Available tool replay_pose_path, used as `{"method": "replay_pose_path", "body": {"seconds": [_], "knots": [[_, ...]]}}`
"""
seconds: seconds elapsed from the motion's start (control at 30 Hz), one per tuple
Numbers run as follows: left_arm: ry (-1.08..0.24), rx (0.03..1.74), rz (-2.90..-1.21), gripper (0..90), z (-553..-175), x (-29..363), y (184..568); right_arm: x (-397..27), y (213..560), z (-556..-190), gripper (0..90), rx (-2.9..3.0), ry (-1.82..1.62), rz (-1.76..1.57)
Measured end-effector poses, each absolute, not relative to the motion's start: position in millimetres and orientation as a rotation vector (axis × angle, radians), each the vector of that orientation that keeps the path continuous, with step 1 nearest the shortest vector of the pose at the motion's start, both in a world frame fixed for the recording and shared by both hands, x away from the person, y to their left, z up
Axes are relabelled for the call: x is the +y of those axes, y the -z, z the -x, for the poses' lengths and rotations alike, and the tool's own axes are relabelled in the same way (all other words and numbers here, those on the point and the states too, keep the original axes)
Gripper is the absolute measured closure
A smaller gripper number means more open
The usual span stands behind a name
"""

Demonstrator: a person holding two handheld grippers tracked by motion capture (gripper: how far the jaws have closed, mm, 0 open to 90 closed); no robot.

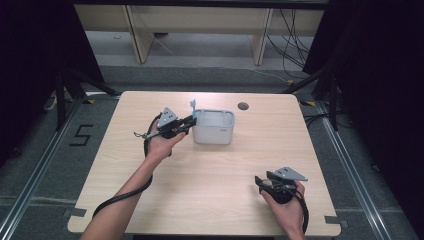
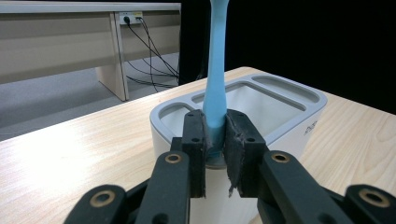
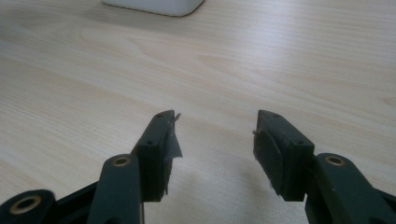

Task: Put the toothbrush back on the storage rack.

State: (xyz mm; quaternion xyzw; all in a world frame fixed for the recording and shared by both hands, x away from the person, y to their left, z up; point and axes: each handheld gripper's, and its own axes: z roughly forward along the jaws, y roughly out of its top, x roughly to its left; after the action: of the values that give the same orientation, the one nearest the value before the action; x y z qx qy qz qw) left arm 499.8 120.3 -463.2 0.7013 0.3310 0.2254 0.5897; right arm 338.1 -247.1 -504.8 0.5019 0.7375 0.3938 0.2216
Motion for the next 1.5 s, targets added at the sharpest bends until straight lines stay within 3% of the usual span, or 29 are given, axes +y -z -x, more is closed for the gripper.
{"method": "replay_pose_path", "body": {"seconds": [0.43,1.07,1.5], "knots": [[-0.529,0.778,-1.620,73.8,-497.6,124.4,460.5,-246.0,505.0,-337.9,48.8,2.052,-1.116,-1.411],[-0.552,0.772,-1.660,50.4,-483.5,137.0,453.6,-246.2,504.1,-337.5,48.8,2.036,-1.085,-1.393],[-0.577,0.821,-1.698,44.6,-464.0,155.6,451.3,-247.0,503.6,-337.5,48.8,2.034,-1.096,-1.394]]}}
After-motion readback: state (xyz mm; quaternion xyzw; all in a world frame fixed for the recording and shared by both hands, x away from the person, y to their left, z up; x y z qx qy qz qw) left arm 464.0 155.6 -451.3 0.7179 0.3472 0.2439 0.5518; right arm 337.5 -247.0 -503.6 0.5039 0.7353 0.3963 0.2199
